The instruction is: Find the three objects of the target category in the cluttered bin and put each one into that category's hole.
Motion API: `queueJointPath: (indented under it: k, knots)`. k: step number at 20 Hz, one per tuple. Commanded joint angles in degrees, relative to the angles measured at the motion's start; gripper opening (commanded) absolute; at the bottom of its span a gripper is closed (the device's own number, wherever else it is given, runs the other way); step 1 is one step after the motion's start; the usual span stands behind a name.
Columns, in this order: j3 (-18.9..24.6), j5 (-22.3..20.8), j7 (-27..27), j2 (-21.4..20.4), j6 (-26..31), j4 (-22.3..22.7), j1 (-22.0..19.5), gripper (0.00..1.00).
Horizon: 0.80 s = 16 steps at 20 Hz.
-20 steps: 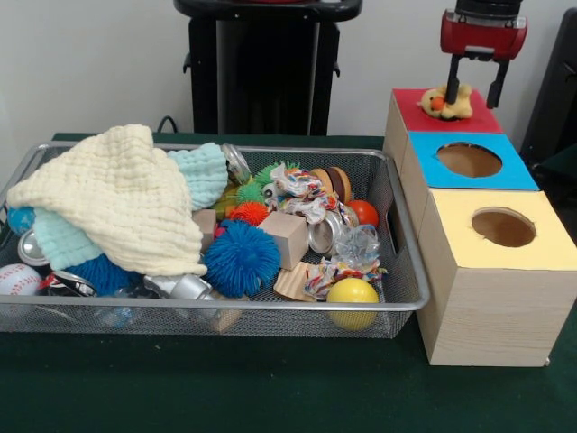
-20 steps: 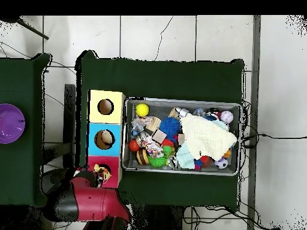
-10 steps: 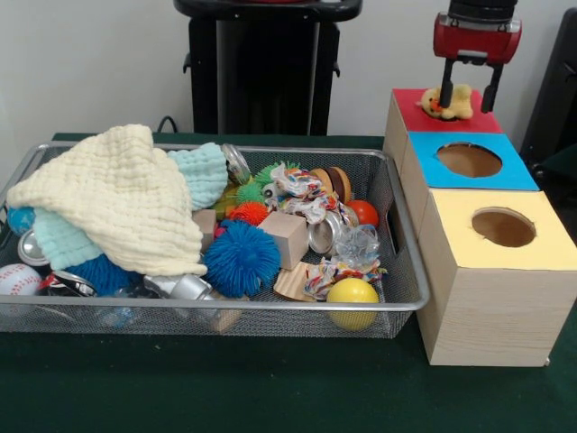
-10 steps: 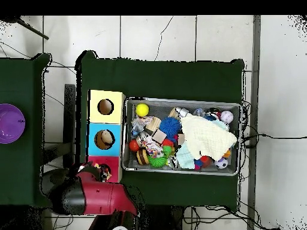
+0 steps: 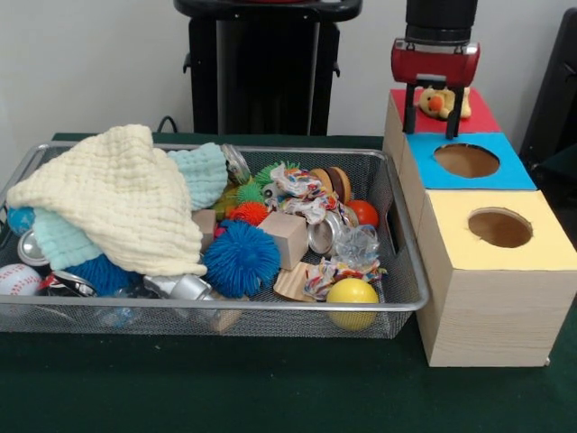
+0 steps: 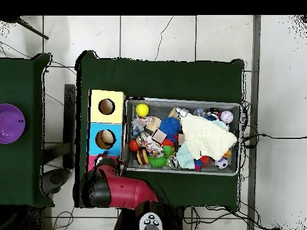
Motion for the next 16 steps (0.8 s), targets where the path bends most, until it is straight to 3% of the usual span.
queueJointPath:
  k: [1, 7, 16]
  knots:
    - [9.61, -5.64, 9.87, 7.55, -8.52, 4.58, -6.03, 1.0]
    - [8.1, -3.92, 9.87, 5.93, -4.68, 3.61, -3.72, 1.0]
    - [1.53, 1.83, 9.84, -3.3, 17.84, -0.91, 3.44, 1.0]
